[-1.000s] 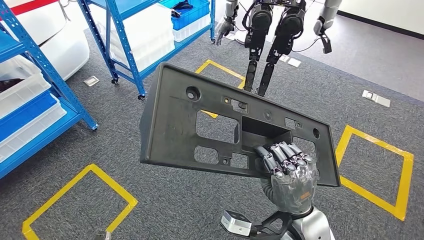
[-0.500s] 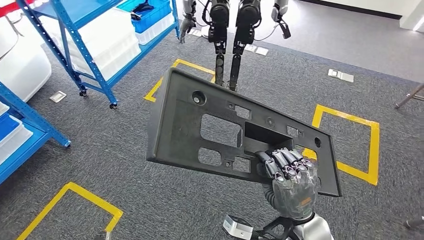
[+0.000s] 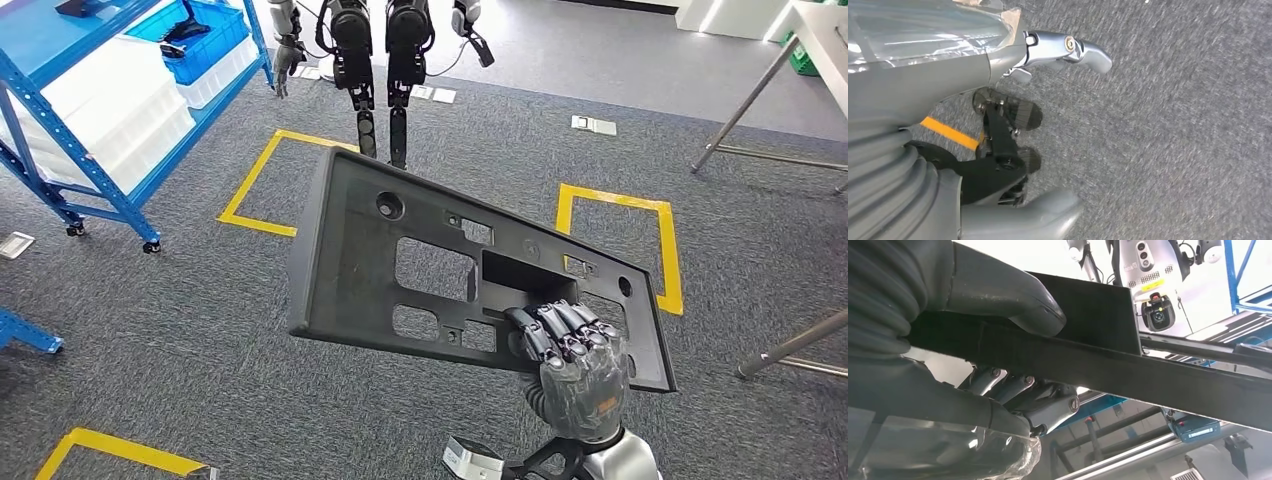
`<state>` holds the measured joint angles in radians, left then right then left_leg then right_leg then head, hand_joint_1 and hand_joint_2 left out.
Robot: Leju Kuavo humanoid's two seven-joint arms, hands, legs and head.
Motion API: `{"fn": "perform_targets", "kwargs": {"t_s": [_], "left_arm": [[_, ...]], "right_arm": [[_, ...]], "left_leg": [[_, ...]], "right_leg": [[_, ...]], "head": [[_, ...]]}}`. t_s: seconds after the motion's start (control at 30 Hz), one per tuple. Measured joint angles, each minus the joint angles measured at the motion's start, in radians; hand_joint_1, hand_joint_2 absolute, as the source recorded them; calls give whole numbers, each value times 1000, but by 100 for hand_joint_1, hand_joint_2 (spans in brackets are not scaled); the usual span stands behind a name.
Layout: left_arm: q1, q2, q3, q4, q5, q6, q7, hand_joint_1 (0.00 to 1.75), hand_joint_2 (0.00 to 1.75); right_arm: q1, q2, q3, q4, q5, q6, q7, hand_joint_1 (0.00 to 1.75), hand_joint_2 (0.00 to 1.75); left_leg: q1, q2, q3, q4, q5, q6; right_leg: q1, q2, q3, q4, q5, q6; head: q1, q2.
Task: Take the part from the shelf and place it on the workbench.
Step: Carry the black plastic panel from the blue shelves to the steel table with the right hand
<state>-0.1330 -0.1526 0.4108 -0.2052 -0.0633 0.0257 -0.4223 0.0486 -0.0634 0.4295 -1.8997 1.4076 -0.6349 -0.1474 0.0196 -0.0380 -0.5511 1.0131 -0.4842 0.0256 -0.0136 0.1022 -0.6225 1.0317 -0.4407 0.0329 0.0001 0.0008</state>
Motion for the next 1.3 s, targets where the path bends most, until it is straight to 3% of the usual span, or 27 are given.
{"fn": "perform_targets", "kwargs": {"t_s": [0.07,0.1,0.17,0.2,0.23,0.3,0.37,0.43,0.47,0.53,0.6,0.67,0.7,0.73,0.77,0.8,0.87,0.93,1.0,1.07,1.13,1.2,1.23,1.27,1.3], "left_arm": [[-2,-2,0,0,0,1,0,0,175],[-2,-3,1,0,0,2,0,0,175],[-1,-4,2,0,2,6,-1,0,175],[-1,-5,3,0,3,7,-2,0,175],[-2,-5,4,0,3,9,-3,0,175],[-2,-7,6,0,4,10,-5,0,175],[-3,-7,8,0,4,12,-6,0,175],[-4,-10,11,0,4,13,-7,0,175],[-5,-11,11,0,5,13,-7,0,175],[-7,-13,12,0,5,15,-8,0,175],[-6,-13,13,0,5,26,-12,0,175],[-4,-14,14,1,3,54,-21,0,175],[-3,-14,14,1,2,72,-28,0,175],[-2,-14,14,1,1,87,-36,0,175],[-1,-14,14,1,-1,91,-44,0,175],[-1,-12,15,1,-3,84,-52,0,175],[1,-8,15,1,-5,56,-65,0,175],[4,-4,15,1,-1,31,-70,0,175],[6,-3,15,1,4,18,-71,0,175],[6,-3,16,1,9,12,-72,0,175],[8,-1,17,1,10,10,-73,0,175],[10,1,20,1,11,8,-72,0,175],[10,1,21,1,10,6,-71,0,175],[10,2,21,1,10,4,-70,0,175],[9,2,21,1,10,1,-69,0,175]], "right_arm": [[-1,-5,0,0,-3,0,-5,175,175],[-2,-7,0,0,-4,0,-9,175,175],[-1,-11,0,0,-9,0,-16,175,175],[0,-13,0,1,-12,0,-20,175,175],[0,-15,0,1,-14,0,-23,175,175],[0,-17,0,1,-16,0,-27,175,175],[-1,-18,0,0,-17,0,-29,175,175],[0,-20,-1,0,-18,0,-30,175,175],[1,-21,-1,0,-18,0,-30,175,175],[0,-21,-2,-1,-18,-1,-31,175,175],[-1,-21,-2,-1,-21,-1,-35,175,175],[0,-21,-3,0,-24,-1,-45,175,175],[1,-21,-3,0,-26,-1,-52,175,175],[2,-21,-4,0,-30,-1,-61,175,175],[3,-21,-4,0,-35,-1,-70,175,175],[3,-21,-5,0,-42,-1,-81,175,175],[1,-20,-8,1,-56,-1,-102,175,175],[-1,-18,-11,4,-69,-1,-122,175,175],[-1,-14,-17,8,-82,-1,-143,175,175],[-5,-11,-25,13,-92,-1,-161,175,175],[-13,-7,-31,18,-97,-1,-173,175,175],[-18,-2,-38,25,-98,-1,-180,175,175],[-17,0,-42,28,-99,-1,-183,175,175],[-17,2,-47,31,-99,-1,-187,175,175],[-17,4,-52,33,-98,-1,-190,175,175]], "left_leg": [[-1,25,2,-7,5,13],[-2,39,2,-7,5,16],[-5,67,2,-7,3,17],[-5,80,2,-7,2,16],[-5,93,4,-7,0,14],[-8,115,10,-6,-6,6],[-13,133,17,-5,-14,-7],[-13,152,24,-9,-20,-18],[-10,153,27,-8,-23,-24],[-3,112,14,30,-53,-34],[0,57,-26,121,-108,-38],[0,40,-84,233,-156,-39],[0,38,-107,270,-163,-40],[0,36,-121,288,-156,-39],[0,34,-115,262,-127,-38],[1,25,-92,203,-86,-35],[4,-15,-37,68,-18,-30],[3,-38,-14,10,-1,-25],[-3,-17,-9,2,3,-13],[-5,6,-4,-9,11,4],[-7,31,-2,-14,14,15],[-10,58,-4,-14,12,17],[-10,72,-4,-13,12,17],[-10,85,-4,-13,11,16],[-10,97,-3,-13,9,14]], "right_leg": [[0,-61,-46,92,-44,-3],[-1,-78,-80,159,-74,-4],[-4,-88,-131,262,-108,4],[-6,-91,-129,263,-103,12],[-9,-97,-106,223,-86,21],[-9,-138,-26,80,-38,32],[-2,-168,21,-7,-11,24],[6,-154,23,-18,-6,7],[2,-142,24,-20,-4,0],[-7,-119,28,-26,1,-17],[-9,-103,31,-28,3,-29],[-6,-85,31,-28,2,-32],[-4,-73,32,-28,2,-32],[-3,-59,32,-27,2,-33],[-2,-45,34,-27,1,-32],[-2,-31,36,-26,1,-32],[1,-7,36,-23,1,-30],[4,12,29,-21,2,-23],[3,27,20,-22,6,-10],[3,-11,-2,11,-10,-4],[3,-69,-55,116,-58,-7],[-1,-86,-118,243,-104,-4],[-3,-89,-130,271,-110,2],[-6,-93,-122,258,-101,10],[-9,-100,-91,203,-79,19]], "head": [[4,0],[5,0],[6,0],[6,0],[6,0],[6,0],[6,0],[5,0],[4,0],[1,0],[-5,0],[-7,0],[-7,0],[-7,0],[-7,0],[-7,0],[-7,0],[-6,0],[-6,0],[-4,0],[0,0],[2,0],[2,0],[2,0],[2,0]]}}
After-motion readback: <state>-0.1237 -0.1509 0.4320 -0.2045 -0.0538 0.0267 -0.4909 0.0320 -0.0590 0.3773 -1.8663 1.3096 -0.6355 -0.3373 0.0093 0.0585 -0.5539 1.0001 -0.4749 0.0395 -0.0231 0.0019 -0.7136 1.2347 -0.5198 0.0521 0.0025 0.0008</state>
